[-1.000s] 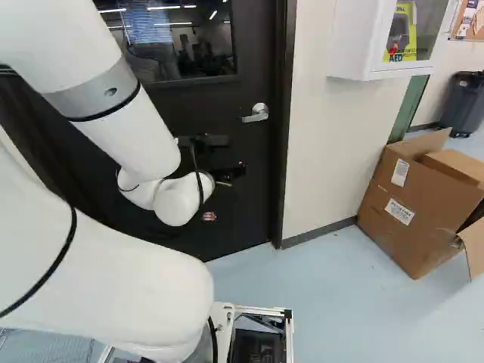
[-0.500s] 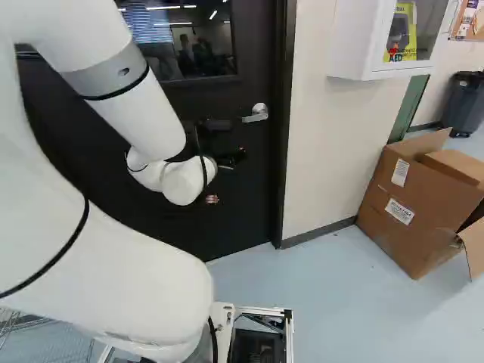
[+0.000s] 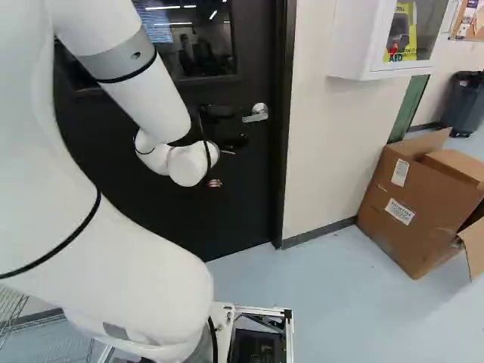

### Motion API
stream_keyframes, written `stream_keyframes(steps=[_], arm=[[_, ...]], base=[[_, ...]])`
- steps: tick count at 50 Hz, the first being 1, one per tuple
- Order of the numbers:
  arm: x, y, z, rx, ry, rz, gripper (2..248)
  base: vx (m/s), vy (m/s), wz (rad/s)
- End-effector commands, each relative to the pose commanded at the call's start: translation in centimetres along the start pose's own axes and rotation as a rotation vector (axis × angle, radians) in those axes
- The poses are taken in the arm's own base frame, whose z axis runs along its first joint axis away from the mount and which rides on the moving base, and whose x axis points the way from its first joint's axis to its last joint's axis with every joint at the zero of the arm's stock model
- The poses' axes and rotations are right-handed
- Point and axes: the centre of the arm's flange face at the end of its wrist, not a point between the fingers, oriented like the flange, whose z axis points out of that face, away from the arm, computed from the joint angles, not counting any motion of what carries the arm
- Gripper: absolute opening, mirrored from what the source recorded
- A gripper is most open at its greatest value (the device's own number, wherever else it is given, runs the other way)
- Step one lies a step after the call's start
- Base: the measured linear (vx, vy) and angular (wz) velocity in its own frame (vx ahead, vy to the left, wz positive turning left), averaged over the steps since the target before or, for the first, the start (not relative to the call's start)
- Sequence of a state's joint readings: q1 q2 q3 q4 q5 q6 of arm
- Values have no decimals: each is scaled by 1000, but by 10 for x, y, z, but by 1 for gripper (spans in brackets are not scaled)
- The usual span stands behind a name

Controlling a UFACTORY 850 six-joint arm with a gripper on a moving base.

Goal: Open the door and move inside

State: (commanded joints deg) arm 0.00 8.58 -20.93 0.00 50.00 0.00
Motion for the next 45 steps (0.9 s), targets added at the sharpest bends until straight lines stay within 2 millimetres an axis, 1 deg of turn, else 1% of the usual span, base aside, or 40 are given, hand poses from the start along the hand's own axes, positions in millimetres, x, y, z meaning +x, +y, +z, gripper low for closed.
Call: stream_keyframes(steps=[18, 45], arm=[[18, 0, 0, 0, 45, 0, 247], [52, 0, 24, 0, 105, 0, 247]], base=[[0, 0, 0], [0, 0, 0]])
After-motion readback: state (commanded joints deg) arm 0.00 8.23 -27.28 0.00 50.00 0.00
